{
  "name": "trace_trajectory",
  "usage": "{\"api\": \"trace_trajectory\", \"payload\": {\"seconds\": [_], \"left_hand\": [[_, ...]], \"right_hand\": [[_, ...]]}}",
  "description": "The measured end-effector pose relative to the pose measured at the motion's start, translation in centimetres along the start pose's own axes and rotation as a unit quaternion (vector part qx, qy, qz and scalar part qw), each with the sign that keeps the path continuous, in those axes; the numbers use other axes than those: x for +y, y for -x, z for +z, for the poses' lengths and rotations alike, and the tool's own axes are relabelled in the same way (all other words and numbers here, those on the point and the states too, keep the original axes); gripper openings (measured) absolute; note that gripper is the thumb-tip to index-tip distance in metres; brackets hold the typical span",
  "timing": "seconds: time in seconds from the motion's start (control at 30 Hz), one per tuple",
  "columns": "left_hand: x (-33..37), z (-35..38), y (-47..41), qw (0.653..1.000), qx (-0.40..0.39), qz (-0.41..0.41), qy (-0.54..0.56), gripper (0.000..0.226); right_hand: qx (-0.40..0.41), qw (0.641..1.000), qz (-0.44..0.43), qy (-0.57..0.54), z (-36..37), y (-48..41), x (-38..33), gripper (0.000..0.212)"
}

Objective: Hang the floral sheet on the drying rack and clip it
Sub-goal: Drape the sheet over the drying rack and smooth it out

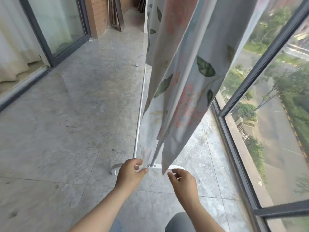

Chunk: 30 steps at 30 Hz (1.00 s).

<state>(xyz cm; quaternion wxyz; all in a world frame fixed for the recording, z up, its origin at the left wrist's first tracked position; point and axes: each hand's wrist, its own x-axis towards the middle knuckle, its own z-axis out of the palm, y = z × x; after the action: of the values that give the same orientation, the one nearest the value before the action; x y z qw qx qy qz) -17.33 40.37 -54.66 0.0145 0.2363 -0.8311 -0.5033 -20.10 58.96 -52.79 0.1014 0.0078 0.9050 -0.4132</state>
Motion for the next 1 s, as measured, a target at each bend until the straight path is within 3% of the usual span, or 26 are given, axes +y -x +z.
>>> {"api": "trace_trajectory", "payload": {"seconds": [0.27, 0.73, 1.0], "left_hand": [[17.4, -8.3, 5.1, 0.999, -0.014, 0.033, 0.023, 0.008], [38.7, -20.1, 14.4, 0.999, -0.028, 0.008, 0.020, 0.008], [47.9, -26.0, 18.0, 0.999, 0.002, 0.043, 0.018, 0.006]], "right_hand": [[0.013, 1.000, 0.001, -0.003, -13.0, 4.6, -12.7, 0.008], [0.009, 0.997, -0.005, -0.071, -28.8, 11.6, -31.2, 0.009], [0.016, 0.995, -0.047, -0.088, -36.3, 14.5, -39.2, 0.011]]}}
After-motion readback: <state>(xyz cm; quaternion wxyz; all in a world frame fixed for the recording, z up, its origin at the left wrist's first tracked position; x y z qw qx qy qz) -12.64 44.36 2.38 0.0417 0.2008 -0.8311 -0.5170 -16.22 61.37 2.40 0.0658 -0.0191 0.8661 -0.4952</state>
